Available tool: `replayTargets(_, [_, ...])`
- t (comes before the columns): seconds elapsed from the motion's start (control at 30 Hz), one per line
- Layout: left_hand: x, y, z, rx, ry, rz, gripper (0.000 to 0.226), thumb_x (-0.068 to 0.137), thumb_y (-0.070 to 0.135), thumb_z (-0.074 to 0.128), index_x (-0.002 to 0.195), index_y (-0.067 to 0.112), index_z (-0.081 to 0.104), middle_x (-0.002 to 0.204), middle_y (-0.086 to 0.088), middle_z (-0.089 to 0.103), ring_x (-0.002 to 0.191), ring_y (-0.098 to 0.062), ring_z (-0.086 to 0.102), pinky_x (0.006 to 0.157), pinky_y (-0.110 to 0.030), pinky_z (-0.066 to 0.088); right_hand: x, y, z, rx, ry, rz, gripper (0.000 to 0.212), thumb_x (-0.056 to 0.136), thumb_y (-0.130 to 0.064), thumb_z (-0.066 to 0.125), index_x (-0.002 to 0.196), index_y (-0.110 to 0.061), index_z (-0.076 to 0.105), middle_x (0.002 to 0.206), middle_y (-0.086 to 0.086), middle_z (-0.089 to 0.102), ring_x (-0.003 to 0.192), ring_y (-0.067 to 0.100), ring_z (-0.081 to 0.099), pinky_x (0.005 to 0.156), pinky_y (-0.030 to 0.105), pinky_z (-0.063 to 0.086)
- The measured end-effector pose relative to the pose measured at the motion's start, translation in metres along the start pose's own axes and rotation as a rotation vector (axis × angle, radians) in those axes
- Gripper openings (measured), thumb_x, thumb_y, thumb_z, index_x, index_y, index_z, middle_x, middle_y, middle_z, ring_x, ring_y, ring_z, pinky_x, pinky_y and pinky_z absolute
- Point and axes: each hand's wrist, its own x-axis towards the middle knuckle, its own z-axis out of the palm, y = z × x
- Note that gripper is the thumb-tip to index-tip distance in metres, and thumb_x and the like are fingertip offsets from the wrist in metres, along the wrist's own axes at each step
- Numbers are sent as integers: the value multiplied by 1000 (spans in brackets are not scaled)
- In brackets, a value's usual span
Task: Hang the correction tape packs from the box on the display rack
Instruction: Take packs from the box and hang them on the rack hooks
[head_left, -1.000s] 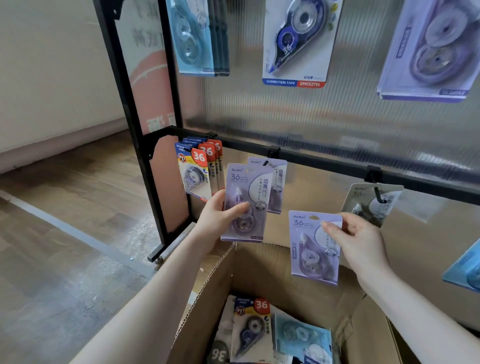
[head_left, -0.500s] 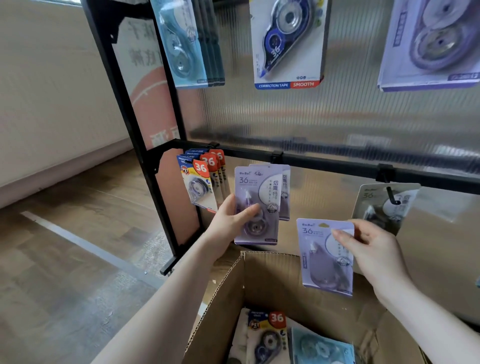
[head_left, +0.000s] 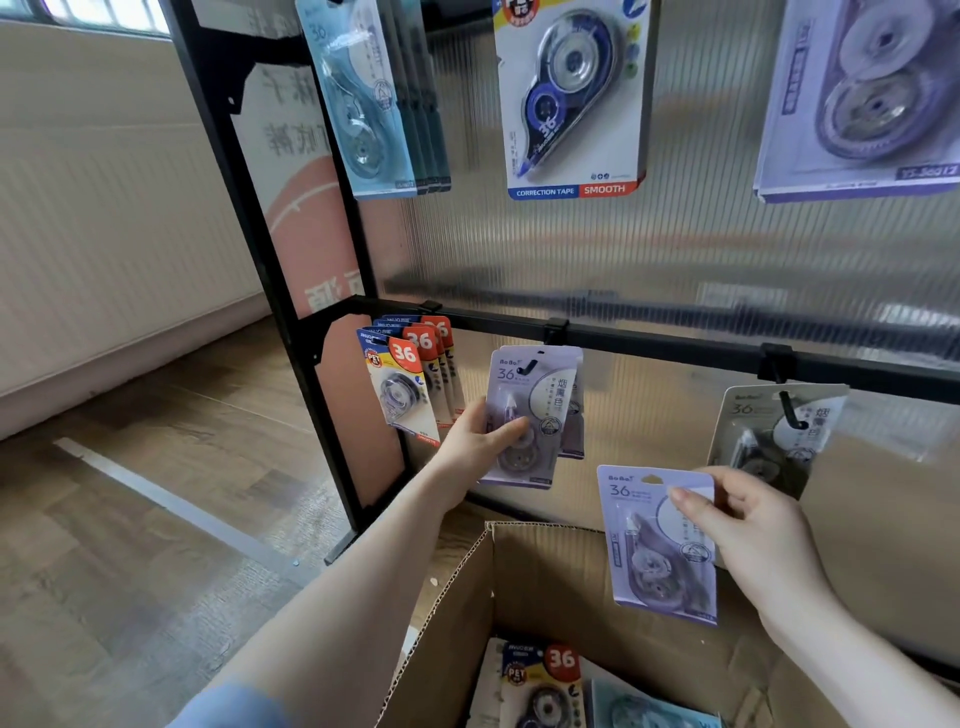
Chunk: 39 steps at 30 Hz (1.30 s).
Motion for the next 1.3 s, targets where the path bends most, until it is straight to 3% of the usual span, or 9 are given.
replayTargets(0.17, [6, -1, 1, -8, -32, -48, 23, 87, 20, 69, 101, 17, 51, 105, -7, 64, 91, -14, 66, 81, -29, 55, 1, 2, 0, 8, -3, -1, 11, 84, -8, 67, 81, -19, 69, 77, -8, 72, 79, 19, 66, 64, 30, 49])
replayTargets(0.27, [-4, -1, -1, 103, 131, -47, 27, 88, 22, 68, 107, 16, 50, 100, -3, 61, 88, -11, 60, 69, -12, 49, 0, -1, 0, 12, -15, -9, 10, 85, -8, 66, 80, -16, 69, 75, -1, 71, 77, 21, 65, 65, 33, 48])
replayTargets(0.4, [-22, -2, -15, 292, 415, -28, 16, 90, 24, 63, 102, 17, 56, 105, -5, 63, 93, -17, 58, 80, -31, 48, 6, -12, 4, -1, -21, -32, 12, 87, -10, 65, 76, -14, 66, 70, 3, 69, 70, 21, 63, 61, 32, 44])
replayTargets(0.6, [-71, 9, -35, 773, 519, 39, 16, 89, 25, 62, 102, 15, 62, 103, -7, 62, 102, -28, 54, 80, -36, 42, 28, -38, 25, -25, -28, -134, 19, 87, -14, 64, 75, 0, 59, 70, 21, 59, 63, 23, 49, 59, 29, 34])
replayTargets(0.73, [-104, 8, -37, 897, 584, 14, 23, 89, 20, 63, 109, 9, 63, 108, -12, 61, 102, -35, 53, 80, -38, 40, 40, -57, 46, -34, -40, -188, 10, 89, -14, 62, 81, -9, 62, 77, 5, 65, 75, 19, 60, 63, 29, 44])
replayTargets(0.83, [-117, -5, -39, 935, 586, -34, 22, 86, 18, 66, 106, 9, 64, 103, -13, 62, 101, -35, 53, 77, -40, 40, 45, -68, 62, -43, -55, -227, 3, 88, -14, 63, 87, -16, 62, 84, 0, 65, 82, 16, 60, 65, 25, 45])
replayTargets(1.03, [-113, -14, -52, 1003, 551, -135, 29, 87, 23, 64, 114, 12, 60, 110, -11, 61, 106, -33, 52, 82, -39, 40, 57, -77, 91, -64, -89, -249, 6, 90, -18, 62, 85, -15, 61, 81, 1, 64, 74, 11, 57, 58, 18, 37])
replayTargets(1.17, [-112, -22, -59, 1001, 509, -188, 27, 89, 26, 59, 114, 17, 58, 111, -8, 58, 110, -30, 49, 84, -37, 40, 64, -80, 104, -136, -102, -240, 8, 91, -20, 60, 83, -17, 59, 85, 3, 68, 81, 17, 63, 61, 27, 42])
replayTargets(1.3, [-107, -26, -59, 980, 463, -226, 27, 91, 29, 57, 116, 20, 56, 114, -6, 56, 111, -28, 48, 85, -37, 41, 63, -79, 109, -217, -113, -271, 9, 92, -20, 58, 88, -11, 60, 85, 5, 67, 77, 16, 63, 57, 27, 41])
